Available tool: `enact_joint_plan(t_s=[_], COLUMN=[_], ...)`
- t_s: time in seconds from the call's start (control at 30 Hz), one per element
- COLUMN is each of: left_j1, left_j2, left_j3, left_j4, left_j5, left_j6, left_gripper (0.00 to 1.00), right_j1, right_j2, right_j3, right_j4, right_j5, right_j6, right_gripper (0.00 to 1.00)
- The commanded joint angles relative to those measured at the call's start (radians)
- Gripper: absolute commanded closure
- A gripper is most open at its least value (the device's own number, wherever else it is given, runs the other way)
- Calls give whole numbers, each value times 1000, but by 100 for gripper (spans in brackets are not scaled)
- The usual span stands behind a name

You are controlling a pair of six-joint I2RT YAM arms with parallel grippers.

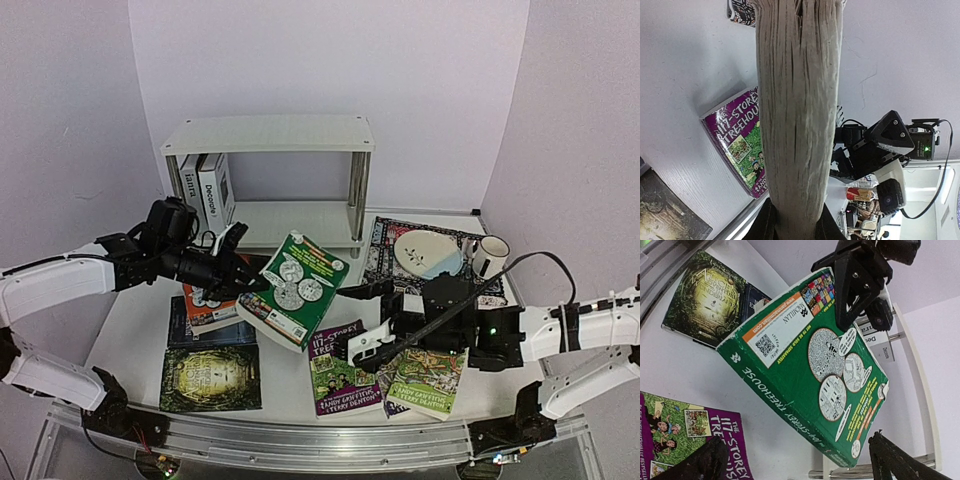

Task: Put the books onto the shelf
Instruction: Pass from the left arm to the right

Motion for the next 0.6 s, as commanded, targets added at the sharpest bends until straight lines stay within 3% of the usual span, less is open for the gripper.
enact_joint_plan(t_s=[0.0,0.2,0.3,0.4,0.57], left_j1=[1,1,1,1,1], left_j2=[-4,11,15,20,27], left_j3=[89,97,93,91,90], left_j4=[122,133,137,139,145], left_j5=[99,149,160,164,178], left_j6=[-1,-6,-3,-4,2], left_gripper=[100,100,100,100,100], right_j1=[22,46,61,67,71], right_j2=[31,97,144,184,217], right_j3=[33,16,-11,-25,-23], right_j4=[88,222,384,529,565], right_j5=[44,111,147,162,177], right_j6=[-205,-396,-480,-515,-552], right_gripper=[2,2,2,12,29])
